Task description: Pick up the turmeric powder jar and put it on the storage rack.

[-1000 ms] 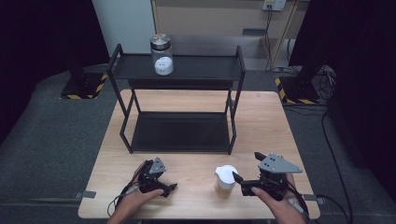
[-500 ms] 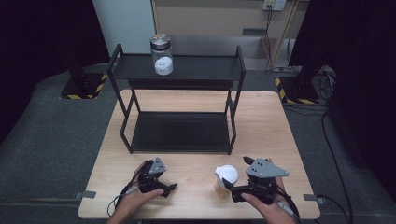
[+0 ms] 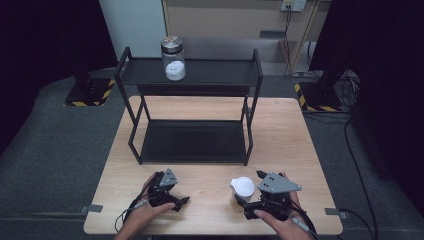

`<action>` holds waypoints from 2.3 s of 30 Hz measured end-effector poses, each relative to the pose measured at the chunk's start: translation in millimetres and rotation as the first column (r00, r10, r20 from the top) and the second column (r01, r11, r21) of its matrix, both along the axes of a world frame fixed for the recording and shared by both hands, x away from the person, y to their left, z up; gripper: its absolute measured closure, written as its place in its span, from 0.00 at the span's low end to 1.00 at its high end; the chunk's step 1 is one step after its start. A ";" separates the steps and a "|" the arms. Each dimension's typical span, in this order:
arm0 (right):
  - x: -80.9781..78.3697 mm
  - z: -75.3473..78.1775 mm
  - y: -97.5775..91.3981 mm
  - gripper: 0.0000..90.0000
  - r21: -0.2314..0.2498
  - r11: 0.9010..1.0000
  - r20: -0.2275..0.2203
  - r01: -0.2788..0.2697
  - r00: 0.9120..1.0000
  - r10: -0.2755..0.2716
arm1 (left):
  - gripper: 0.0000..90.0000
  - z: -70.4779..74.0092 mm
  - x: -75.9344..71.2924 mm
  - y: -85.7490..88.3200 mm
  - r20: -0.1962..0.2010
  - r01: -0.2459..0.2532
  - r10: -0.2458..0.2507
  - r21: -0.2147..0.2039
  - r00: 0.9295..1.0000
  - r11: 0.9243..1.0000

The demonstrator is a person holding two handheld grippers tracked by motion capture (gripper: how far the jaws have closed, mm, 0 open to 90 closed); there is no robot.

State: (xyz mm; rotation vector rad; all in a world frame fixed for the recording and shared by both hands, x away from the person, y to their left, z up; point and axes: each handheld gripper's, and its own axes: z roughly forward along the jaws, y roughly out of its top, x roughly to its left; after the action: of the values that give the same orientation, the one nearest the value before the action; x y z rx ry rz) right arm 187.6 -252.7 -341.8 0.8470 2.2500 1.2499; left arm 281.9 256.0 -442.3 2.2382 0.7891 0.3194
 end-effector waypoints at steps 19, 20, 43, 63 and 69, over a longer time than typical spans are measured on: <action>11.7 -21.5 3.8 0.05 -0.022 1.000 -0.056 -0.008 0.998 0.007 | 0.00 0.0 0.3 0.4 0.000 0.002 -0.002 0.000 1.000 1.000; 12.6 -23.3 3.8 0.05 -0.022 1.000 -0.060 -0.009 0.998 0.008 | 0.00 0.0 0.3 0.4 -0.001 0.002 -0.002 -0.001 1.000 1.000; 26.4 -57.0 9.4 0.06 -0.038 0.999 -0.136 -0.008 0.991 0.002 | 0.00 0.0 0.8 1.0 0.000 0.007 -0.007 0.000 1.000 1.000; 29.8 -71.1 13.6 0.18 -0.066 0.998 -0.150 -0.001 0.989 -0.009 | 0.00 0.0 1.0 1.3 0.000 0.008 -0.008 0.000 1.000 1.000; 30.6 -72.8 13.4 0.29 -0.065 0.998 -0.153 -0.007 0.988 -0.003 | 0.00 0.0 1.0 1.4 0.000 0.009 -0.009 -0.001 1.000 1.000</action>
State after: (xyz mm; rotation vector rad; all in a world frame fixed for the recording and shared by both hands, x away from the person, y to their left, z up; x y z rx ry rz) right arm 218.2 -239.3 -414.6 0.9445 2.3979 1.1401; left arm 282.8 257.4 -442.3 2.2406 0.7793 0.3147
